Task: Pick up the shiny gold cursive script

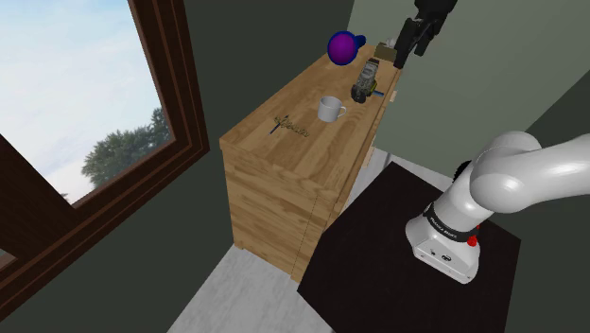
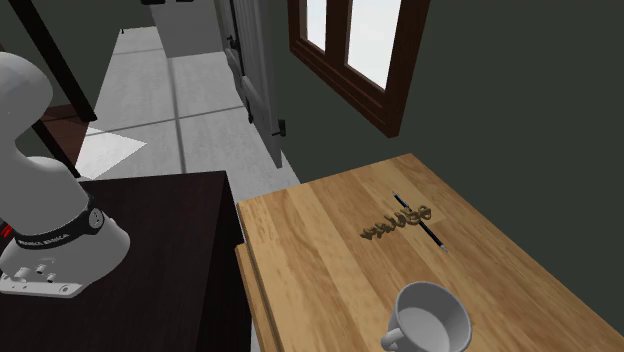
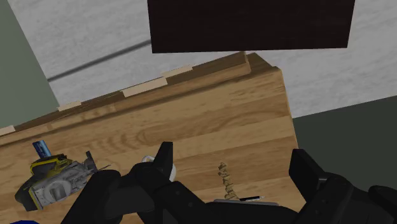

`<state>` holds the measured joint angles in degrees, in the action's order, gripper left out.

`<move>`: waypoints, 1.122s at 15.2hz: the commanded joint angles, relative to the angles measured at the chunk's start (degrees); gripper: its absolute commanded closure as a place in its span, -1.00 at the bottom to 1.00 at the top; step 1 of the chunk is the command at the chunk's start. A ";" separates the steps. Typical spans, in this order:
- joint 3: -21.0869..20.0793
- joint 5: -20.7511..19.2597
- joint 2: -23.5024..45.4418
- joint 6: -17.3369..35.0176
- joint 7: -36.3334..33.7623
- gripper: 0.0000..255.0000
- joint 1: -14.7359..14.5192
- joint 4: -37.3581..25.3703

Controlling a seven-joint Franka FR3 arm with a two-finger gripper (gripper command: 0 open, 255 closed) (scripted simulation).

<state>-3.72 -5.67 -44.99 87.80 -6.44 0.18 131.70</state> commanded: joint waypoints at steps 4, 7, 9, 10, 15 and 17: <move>1.05 0.14 3.46 6.05 0.39 -1.00 0.12 2.22; 2.05 0.34 7.59 12.04 0.86 -1.00 0.24 3.72; 2.67 0.54 10.70 15.97 1.22 -1.00 0.31 4.31; 2.97 0.65 12.36 17.90 1.41 -1.00 0.33 4.48; 4.37 1.53 21.45 27.11 2.61 -1.00 0.34 4.06; 4.88 2.05 25.41 30.52 3.20 -1.00 0.28 3.31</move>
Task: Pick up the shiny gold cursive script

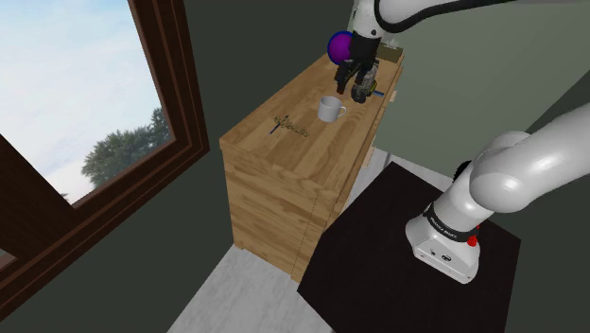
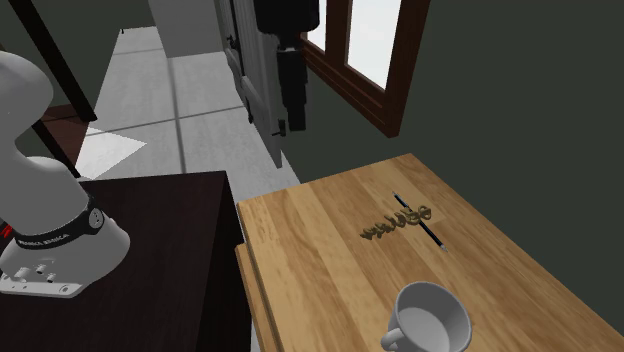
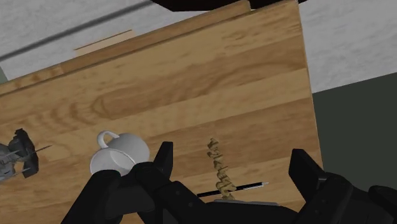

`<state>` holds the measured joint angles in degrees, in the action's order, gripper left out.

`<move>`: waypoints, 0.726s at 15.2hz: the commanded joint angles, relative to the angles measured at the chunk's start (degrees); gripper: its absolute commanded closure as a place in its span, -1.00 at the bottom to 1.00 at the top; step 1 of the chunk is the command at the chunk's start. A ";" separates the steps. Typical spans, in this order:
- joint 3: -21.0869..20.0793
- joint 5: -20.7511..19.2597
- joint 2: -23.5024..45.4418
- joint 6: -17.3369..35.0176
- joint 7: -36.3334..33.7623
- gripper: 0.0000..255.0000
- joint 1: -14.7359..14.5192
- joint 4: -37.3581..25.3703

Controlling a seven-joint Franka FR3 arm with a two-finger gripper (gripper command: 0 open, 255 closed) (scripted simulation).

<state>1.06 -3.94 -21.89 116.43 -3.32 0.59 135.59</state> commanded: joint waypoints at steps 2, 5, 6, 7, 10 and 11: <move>0.56 0.97 6.41 5.09 0.77 -1.00 -0.20 -1.67; 1.15 2.21 12.74 9.46 1.97 -1.00 -0.33 -3.90; 1.31 2.70 14.88 10.78 2.43 -1.00 -0.36 -4.80; 1.44 3.22 17.05 12.04 2.90 -1.00 -0.39 -5.78; 1.67 4.97 23.60 15.37 4.43 -1.00 -0.37 -9.20; 1.68 5.59 25.80 16.33 4.97 -1.00 -0.33 -10.49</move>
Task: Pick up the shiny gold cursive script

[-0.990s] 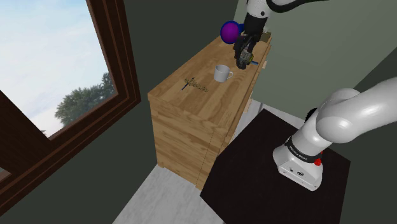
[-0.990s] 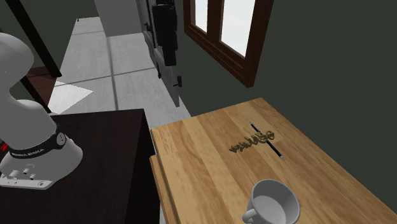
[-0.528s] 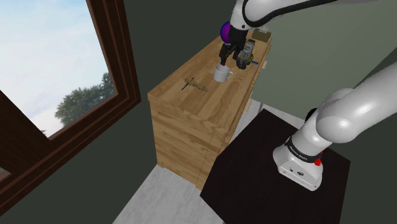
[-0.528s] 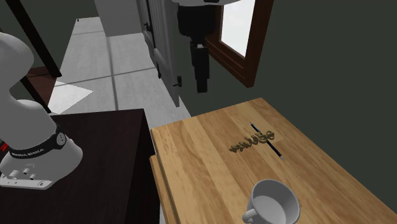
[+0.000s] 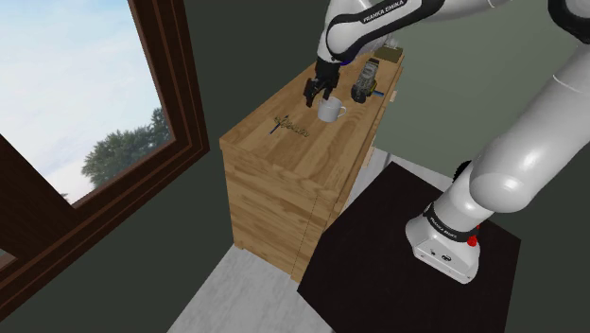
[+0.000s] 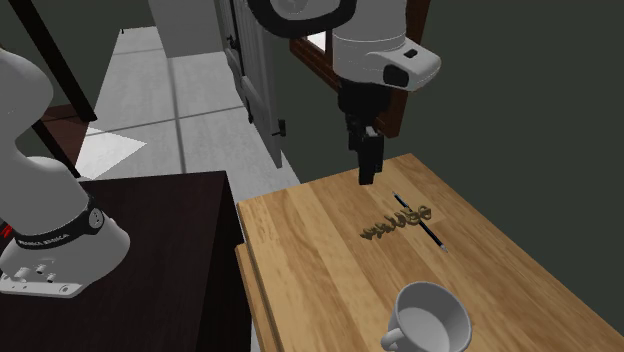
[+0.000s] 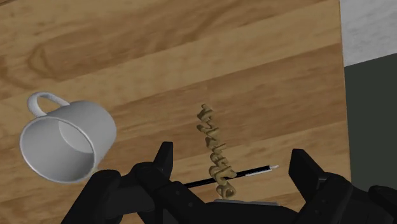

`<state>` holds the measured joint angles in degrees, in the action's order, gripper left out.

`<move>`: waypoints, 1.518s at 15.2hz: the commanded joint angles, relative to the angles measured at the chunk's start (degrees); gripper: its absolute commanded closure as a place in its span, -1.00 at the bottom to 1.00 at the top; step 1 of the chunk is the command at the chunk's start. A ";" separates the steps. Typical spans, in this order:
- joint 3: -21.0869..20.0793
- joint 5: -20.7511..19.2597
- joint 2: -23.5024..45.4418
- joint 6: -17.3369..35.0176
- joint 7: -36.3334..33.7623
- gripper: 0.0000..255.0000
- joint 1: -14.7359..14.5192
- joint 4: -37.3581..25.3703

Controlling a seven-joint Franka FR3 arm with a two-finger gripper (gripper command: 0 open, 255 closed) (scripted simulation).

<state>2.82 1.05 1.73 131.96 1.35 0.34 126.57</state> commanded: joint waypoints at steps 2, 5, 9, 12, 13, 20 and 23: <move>-0.17 1.89 6.58 2.50 1.37 -1.00 0.09 -4.29; -0.59 3.76 13.23 4.47 2.93 -1.00 0.53 -9.09; -1.46 5.89 22.16 6.03 4.69 -1.00 1.32 -16.63; -2.24 7.10 28.97 6.40 5.68 -1.00 1.95 -23.20; -2.32 7.17 29.57 6.40 5.75 -1.00 2.01 -23.81; -2.65 7.63 33.61 10.39 6.38 -1.00 2.19 -23.85; -2.65 7.63 33.65 10.41 6.40 1.00 2.21 -23.87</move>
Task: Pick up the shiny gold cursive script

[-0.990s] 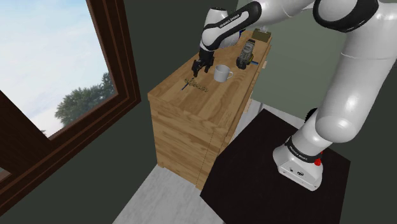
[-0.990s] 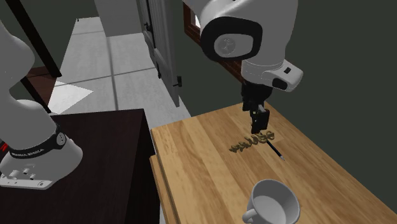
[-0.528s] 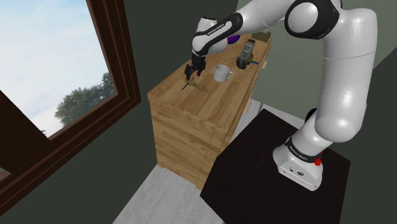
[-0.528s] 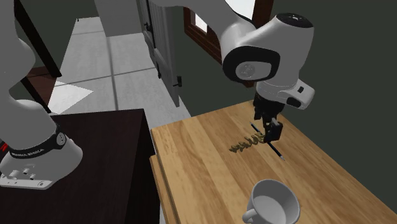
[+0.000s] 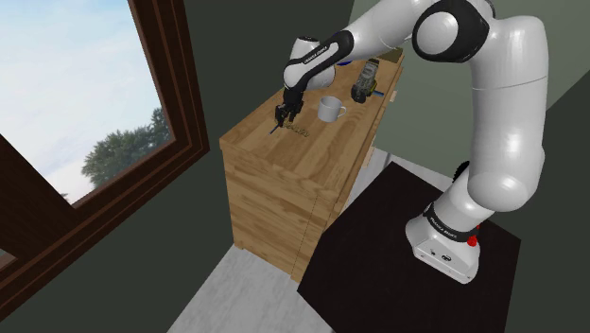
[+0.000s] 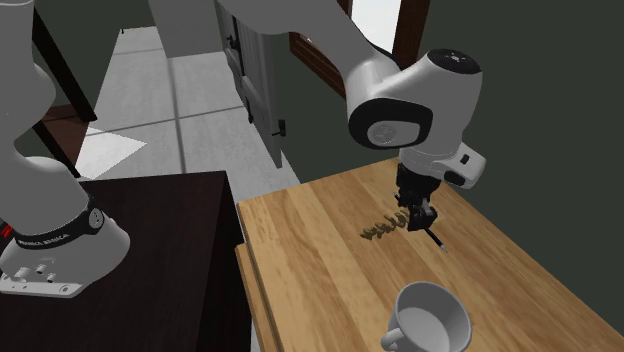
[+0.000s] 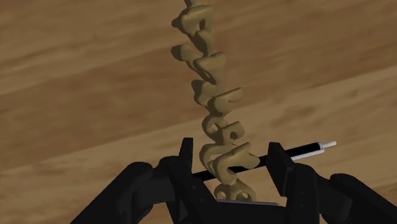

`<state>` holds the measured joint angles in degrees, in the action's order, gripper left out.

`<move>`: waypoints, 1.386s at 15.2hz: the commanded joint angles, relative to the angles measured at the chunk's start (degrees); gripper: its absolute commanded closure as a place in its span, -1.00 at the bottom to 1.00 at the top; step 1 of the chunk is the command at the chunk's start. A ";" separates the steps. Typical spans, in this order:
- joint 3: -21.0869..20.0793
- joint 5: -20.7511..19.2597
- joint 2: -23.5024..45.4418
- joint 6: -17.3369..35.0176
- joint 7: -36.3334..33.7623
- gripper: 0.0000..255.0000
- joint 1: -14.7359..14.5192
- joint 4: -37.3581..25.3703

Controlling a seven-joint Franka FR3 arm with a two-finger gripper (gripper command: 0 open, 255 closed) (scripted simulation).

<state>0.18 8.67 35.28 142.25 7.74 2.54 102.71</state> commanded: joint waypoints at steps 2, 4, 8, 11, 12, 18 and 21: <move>-0.01 0.01 0.08 0.10 0.02 1.00 0.01 0.00; -0.01 0.01 0.09 0.11 0.01 1.00 0.00 -0.01; -0.01 0.01 0.11 0.11 0.02 1.00 0.01 -0.02; 0.08 -0.11 -1.06 -0.92 -0.17 1.00 -0.06 0.11; 0.13 -0.17 -1.60 -1.44 -0.25 1.00 -0.09 0.13; 0.37 -0.54 -4.70 -4.68 -0.76 1.00 -0.21 -0.03; 0.48 -0.72 -6.14 -6.36 -1.01 1.00 -0.27 -0.27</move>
<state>0.62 8.01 29.74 136.49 6.79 2.27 102.41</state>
